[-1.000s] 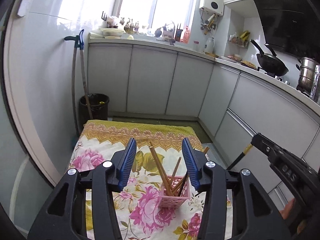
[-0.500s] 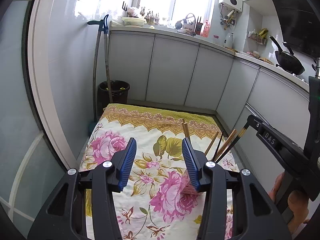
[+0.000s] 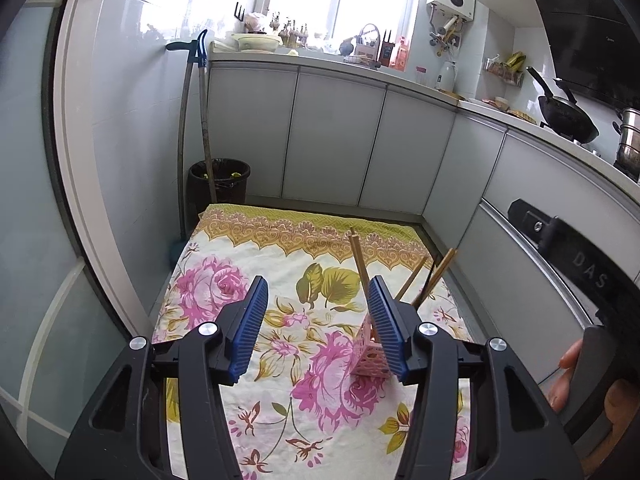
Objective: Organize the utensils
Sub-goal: 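Lower both grippers to the quilt and grasp wooden chopsticks with each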
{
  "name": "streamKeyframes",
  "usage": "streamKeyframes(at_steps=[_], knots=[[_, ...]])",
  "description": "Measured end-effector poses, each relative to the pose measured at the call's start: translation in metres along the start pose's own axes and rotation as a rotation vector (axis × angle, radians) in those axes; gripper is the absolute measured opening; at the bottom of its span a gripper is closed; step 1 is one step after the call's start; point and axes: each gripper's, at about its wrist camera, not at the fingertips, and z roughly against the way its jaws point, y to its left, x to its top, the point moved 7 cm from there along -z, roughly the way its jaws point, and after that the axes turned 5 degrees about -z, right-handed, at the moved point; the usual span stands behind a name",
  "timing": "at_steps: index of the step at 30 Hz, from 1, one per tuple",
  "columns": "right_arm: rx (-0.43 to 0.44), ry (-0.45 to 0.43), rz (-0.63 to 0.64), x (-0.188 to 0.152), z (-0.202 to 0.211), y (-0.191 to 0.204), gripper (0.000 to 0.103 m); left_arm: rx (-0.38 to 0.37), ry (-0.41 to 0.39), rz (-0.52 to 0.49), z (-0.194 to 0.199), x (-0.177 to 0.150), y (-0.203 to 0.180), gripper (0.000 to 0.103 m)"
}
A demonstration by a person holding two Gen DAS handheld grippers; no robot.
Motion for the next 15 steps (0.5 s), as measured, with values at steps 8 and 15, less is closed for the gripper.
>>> streamKeyframes(at_steps=[8,15], knots=[[-0.114,0.083,-0.004,-0.031,0.031,-0.048,0.096,-0.041,0.058,-0.054,0.003,-0.03,-0.028,0.073],[-0.2,0.222,-0.084,-0.093,0.052,-0.11,0.096,-0.095,0.146,-0.144,-0.004,-0.064,-0.061,0.096]])
